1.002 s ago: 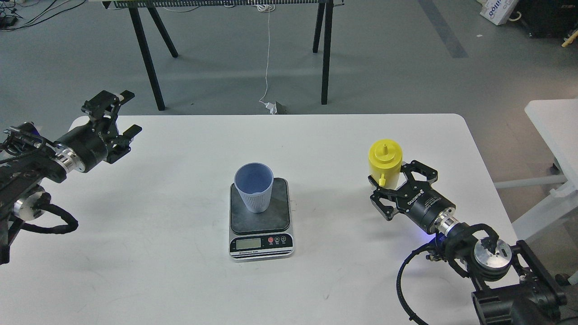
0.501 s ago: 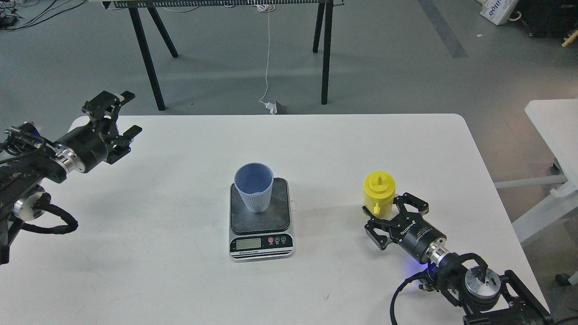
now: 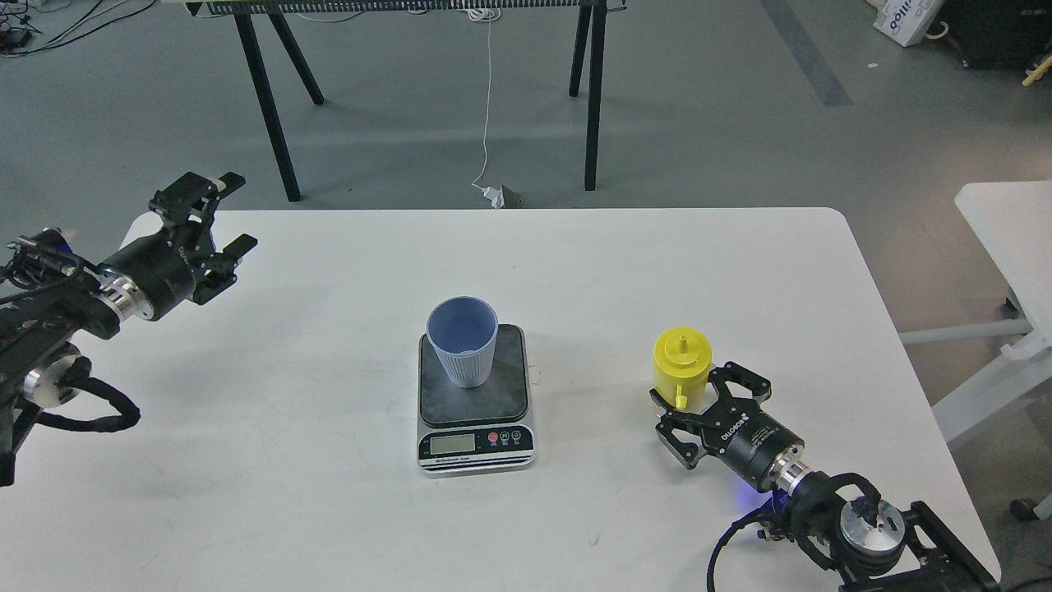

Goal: Pour seasoning into cup on scale with both arms
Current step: 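Lower the yellow bottle back onto the table with the right gripper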

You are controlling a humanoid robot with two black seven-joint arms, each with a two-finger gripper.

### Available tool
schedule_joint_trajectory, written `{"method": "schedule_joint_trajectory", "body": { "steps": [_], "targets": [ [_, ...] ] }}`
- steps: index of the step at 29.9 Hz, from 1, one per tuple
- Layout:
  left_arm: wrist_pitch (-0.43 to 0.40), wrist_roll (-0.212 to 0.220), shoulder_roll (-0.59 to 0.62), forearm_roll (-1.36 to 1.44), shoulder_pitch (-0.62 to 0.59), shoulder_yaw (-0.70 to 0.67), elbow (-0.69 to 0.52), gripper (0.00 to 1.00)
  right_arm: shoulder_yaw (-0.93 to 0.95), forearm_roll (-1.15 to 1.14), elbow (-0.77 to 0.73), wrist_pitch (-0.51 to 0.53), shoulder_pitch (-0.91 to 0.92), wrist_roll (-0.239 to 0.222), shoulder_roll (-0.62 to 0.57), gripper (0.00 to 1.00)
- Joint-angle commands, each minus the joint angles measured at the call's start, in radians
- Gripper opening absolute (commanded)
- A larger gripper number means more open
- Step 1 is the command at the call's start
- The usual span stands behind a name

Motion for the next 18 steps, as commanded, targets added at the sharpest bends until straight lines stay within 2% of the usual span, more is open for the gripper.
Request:
{"method": "schedule_joint_trajectory", "body": {
  "steps": [1,18],
  "targets": [
    [0.0,0.0,0.001,0.0,0.001,0.001,0.0,0.99,0.003,0.001,0.001,0.001,-0.001,0.001,0.0,0.95],
    [0.0,0.0,-0.004,0.0,-0.012,0.034,0.0,0.99,0.008,0.043,0.011,0.001,-0.03,0.001,-0.044,0.95]
  ]
}}
